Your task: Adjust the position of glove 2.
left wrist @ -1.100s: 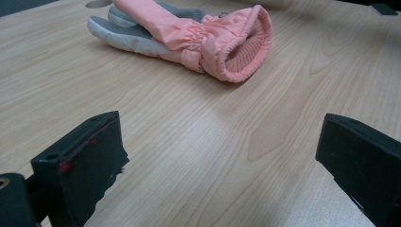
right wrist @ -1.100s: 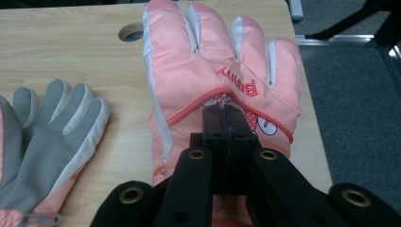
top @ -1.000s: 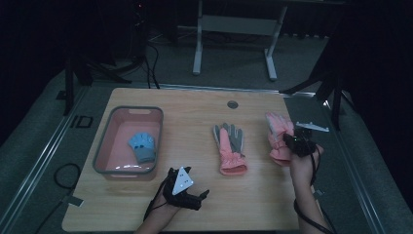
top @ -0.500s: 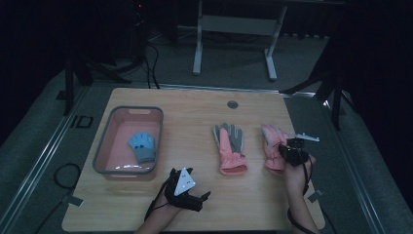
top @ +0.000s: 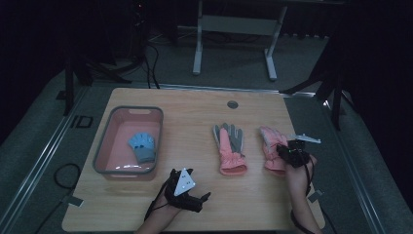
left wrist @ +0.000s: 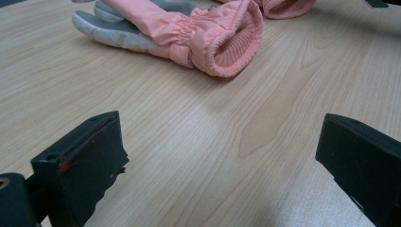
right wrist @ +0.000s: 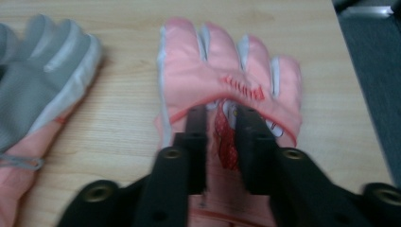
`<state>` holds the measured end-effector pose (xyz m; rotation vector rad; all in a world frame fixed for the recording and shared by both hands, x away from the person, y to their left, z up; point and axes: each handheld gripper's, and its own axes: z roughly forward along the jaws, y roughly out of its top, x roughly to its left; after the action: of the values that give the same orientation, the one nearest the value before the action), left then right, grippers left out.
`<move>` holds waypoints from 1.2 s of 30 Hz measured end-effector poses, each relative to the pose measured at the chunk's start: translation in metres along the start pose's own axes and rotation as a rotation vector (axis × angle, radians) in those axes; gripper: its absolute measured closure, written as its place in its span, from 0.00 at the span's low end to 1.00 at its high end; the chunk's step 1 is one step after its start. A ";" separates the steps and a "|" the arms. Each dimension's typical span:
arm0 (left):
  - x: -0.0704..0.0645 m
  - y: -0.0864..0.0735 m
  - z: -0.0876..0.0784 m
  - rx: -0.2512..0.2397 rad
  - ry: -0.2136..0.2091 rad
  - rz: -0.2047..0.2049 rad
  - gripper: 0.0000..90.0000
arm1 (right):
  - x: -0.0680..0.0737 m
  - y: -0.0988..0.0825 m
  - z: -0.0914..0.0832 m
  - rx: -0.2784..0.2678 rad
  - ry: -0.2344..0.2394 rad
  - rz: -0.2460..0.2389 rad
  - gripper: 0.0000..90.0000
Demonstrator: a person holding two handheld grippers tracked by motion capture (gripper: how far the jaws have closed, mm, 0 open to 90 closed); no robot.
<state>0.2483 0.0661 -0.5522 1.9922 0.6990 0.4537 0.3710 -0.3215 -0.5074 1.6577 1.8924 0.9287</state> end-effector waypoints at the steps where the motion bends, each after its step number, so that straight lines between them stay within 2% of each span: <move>1: -0.001 0.000 0.000 -0.001 -0.001 0.000 0.02 | -0.002 0.002 -0.003 -0.002 -0.001 -0.023 0.79; 2: -0.001 0.000 0.000 0.002 -0.001 0.004 0.02 | -0.006 0.003 -0.007 -0.009 -0.002 -0.037 0.77; 4: -0.002 0.000 0.001 -0.001 -0.004 0.003 0.02 | -0.014 0.008 -0.014 -0.039 0.055 -0.070 0.74; 5: -0.002 0.000 0.001 -0.001 -0.005 0.003 0.02 | -0.018 0.010 -0.017 -0.049 0.050 -0.097 0.73; 7: -0.002 0.000 0.001 0.003 -0.006 0.005 0.02 | -0.026 0.014 -0.023 -0.067 0.082 -0.142 0.71; 8: -0.002 0.000 0.002 0.003 -0.005 0.004 0.02 | -0.032 0.018 -0.025 -0.059 0.101 -0.160 0.67; 10: -0.001 0.000 0.001 0.003 -0.005 -0.001 0.02 | -0.035 0.020 -0.024 -0.040 0.112 -0.178 0.66; 12: -0.001 0.000 0.001 0.002 -0.005 -0.007 0.02 | -0.038 0.021 -0.021 -0.018 0.150 -0.163 0.65; 14: -0.001 0.000 0.001 0.002 -0.005 -0.007 0.02 | -0.039 0.019 -0.015 -0.002 0.214 -0.139 0.64; 15: -0.001 0.000 0.001 0.001 -0.005 -0.008 0.02 | -0.038 0.017 -0.012 0.006 0.225 -0.129 0.64; 17: -0.001 -0.001 0.000 0.001 -0.004 -0.008 0.02 | -0.035 0.012 -0.004 0.025 0.210 -0.148 0.64; 19: 0.000 -0.001 0.001 0.001 -0.006 -0.009 0.02 | -0.035 0.007 0.005 0.046 0.214 -0.138 0.64; 22: -0.001 -0.001 0.001 0.005 -0.005 -0.001 0.02 | -0.036 -0.001 0.018 0.082 0.165 -0.153 0.65; 24: -0.001 -0.001 0.001 0.008 -0.004 0.002 0.02 | -0.038 -0.006 0.024 0.086 0.192 -0.139 0.69; 25: -0.001 -0.002 0.001 0.008 -0.004 0.002 0.02 | -0.038 -0.008 0.025 0.084 0.202 -0.132 0.74; 26: -0.001 -0.002 0.001 0.009 -0.004 0.002 0.02 | -0.038 -0.009 0.025 0.084 0.218 -0.140 0.84; 27: -0.001 -0.002 0.002 0.009 -0.004 0.001 0.02 | -0.036 -0.009 0.026 0.085 0.217 -0.156 0.88; 28: -0.001 -0.002 0.002 0.010 -0.005 0.001 0.02 | -0.036 -0.009 0.026 0.085 0.217 -0.156 0.88; 30: -0.001 -0.002 0.002 0.013 -0.005 0.003 0.02 | -0.032 -0.008 0.025 0.088 0.194 -0.161 0.98; 33: -0.001 -0.001 0.001 0.009 -0.005 0.000 0.02 | -0.030 -0.006 0.021 0.075 0.183 -0.151 0.99; 36: -0.001 -0.002 0.002 0.008 -0.006 -0.006 0.02 | -0.028 0.000 0.012 0.048 0.164 -0.116 0.99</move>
<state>0.2482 0.0652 -0.5543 1.9975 0.7034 0.4420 0.3850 -0.3469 -0.5179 1.5201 2.1107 1.0051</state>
